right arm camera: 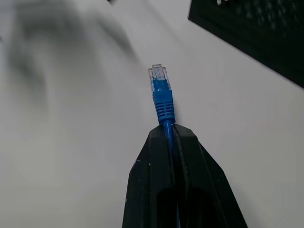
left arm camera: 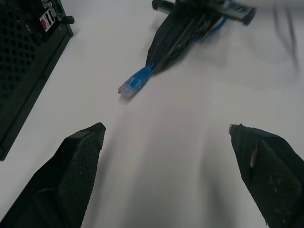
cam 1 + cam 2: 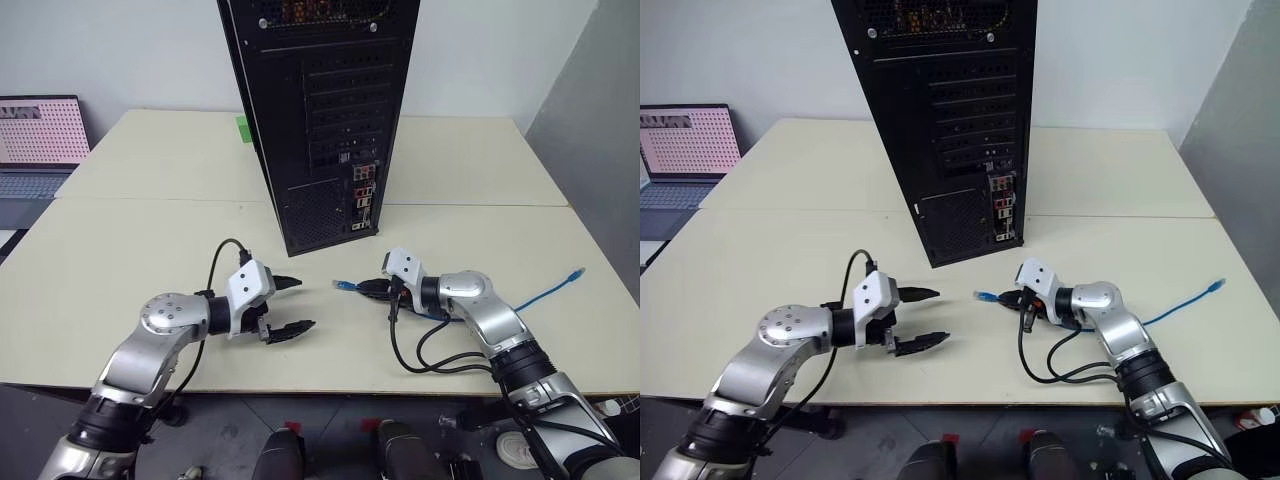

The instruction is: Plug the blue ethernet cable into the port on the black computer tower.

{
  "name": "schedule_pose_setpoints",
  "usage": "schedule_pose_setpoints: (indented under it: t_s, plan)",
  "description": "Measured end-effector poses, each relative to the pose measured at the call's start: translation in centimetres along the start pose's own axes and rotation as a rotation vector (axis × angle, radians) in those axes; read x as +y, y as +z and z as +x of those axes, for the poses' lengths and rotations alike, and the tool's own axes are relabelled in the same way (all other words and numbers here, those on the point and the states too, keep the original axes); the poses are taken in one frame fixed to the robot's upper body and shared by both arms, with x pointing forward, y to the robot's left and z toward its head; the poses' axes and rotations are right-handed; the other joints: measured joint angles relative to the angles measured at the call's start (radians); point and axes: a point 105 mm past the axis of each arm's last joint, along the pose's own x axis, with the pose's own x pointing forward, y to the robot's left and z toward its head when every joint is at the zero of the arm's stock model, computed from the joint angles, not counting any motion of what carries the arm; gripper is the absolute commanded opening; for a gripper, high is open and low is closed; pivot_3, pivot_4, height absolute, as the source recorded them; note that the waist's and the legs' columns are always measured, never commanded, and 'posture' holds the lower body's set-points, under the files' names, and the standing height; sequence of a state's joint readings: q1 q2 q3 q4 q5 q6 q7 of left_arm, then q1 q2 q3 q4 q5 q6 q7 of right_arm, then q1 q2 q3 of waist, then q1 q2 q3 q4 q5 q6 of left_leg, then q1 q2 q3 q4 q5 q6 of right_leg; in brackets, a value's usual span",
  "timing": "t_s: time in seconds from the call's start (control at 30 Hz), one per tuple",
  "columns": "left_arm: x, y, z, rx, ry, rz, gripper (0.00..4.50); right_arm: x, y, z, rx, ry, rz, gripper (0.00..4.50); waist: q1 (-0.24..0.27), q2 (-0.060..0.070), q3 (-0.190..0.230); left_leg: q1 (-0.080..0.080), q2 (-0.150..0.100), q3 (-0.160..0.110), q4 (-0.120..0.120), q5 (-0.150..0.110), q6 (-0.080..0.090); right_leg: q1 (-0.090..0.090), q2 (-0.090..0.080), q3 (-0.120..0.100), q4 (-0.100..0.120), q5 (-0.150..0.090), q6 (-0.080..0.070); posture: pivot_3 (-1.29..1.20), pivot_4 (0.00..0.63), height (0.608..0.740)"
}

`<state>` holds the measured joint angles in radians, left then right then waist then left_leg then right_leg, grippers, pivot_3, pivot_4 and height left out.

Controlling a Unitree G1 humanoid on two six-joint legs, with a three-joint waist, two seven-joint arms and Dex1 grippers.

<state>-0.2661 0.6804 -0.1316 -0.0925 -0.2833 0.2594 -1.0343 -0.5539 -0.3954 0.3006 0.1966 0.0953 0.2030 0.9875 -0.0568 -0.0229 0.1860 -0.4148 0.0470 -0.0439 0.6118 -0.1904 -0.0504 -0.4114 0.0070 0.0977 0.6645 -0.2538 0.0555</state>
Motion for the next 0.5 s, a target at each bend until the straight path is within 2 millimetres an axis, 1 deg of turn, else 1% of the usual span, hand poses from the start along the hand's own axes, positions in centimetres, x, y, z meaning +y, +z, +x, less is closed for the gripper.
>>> schedule_pose_setpoints:
  t_s: [0.03, 0.1, 0.2, 0.33, 0.43, 0.5]
  plan:
    - [0.1, 0.0, 0.3, 0.0, -0.01, 0.009, 4.5, 0.3, 0.6, -0.1, -0.007, 0.015, -0.017, 0.05, 0.0, 0.0, 0.0, 0.0, 0.0, 0.0, 0.0, 0.0, 0.0, 0.0, 0.0, 0.0, 0.0, 0.0, 0.0, 0.0, 0.15, 0.74]
    - [0.6, 0.3, 0.8, -0.003, -0.03, 0.034, 4.5, 1.7, 1.1, -0.3, 0.01, 0.074, -0.058, 0.05, 0.0, 0.0, 0.0, 0.0, 0.0, -0.001, 0.0, 0.0, 0.0, 0.0, 0.0, -0.001, 0.0, 0.0, 0.0, 0.0, 0.15, 0.74]
    - [1.0, 0.7, 1.2, -0.014, -0.055, 0.057, 4.5, 2.8, 1.7, -0.3, 0.02, 0.124, -0.098, 0.05, 0.0, 0.0, 0.0, 0.0, 0.0, -0.001, 0.0, 0.0, 0.0, 0.0, 0.0, -0.001, 0.0, 0.0, 0.0, 0.0, 0.15, 0.74]
    - [0.5, 0.9, 1.7, -0.024, -0.115, 0.068, 4.5, 3.2, 1.8, -0.4, 0.041, 0.135, -0.123, 0.05, -0.001, 0.0, 0.0, 0.0, 0.0, -0.001, 0.0, 0.0, 0.0, 0.0, 0.0, -0.001, 0.0, 0.0, 0.0, 0.0, 0.15, 0.74]
    - [0.3, 0.9, 1.7, -0.026, -0.144, 0.073, 4.5, 3.2, 1.8, -0.4, 0.05, 0.136, -0.13, 0.05, -0.001, 0.0, 0.0, 0.0, 0.0, -0.001, 0.0, 0.0, 0.0, 0.0, 0.0, -0.001, 0.0, 0.0, 0.0, 0.0, 0.15, 0.74]
    - [0.0, 0.9, 1.7, -0.026, -0.17, 0.075, 4.1, 3.2, 1.8, -0.5, 0.053, 0.135, -0.138, 0.0, 0.0, 0.0, 0.0, 0.0, 0.0, -0.001, 0.0, 0.0, 0.0, 0.0, 0.0, -0.001, 0.0, 0.0, 0.0, 0.0, 0.15, 0.74]
